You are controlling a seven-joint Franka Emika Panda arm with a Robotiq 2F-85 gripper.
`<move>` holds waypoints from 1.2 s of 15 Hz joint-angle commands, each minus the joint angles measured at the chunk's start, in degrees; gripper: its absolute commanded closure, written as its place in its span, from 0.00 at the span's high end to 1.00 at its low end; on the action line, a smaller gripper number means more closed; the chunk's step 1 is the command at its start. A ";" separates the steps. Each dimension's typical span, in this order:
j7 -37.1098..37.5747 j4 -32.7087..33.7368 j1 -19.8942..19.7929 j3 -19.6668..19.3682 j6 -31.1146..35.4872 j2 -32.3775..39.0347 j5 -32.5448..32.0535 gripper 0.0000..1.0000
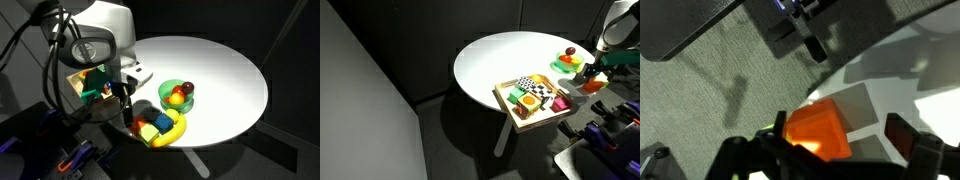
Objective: Slide the orange block a little to the right, slide the gray block a little to the right, slide the lime green block a little forward, flip the orange block to the left on the table, pick up the orange block and put it in the tray
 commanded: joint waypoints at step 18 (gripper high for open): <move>-12.31 -0.90 -10.70 -7.47 2.91 0.50 -2.96 1.00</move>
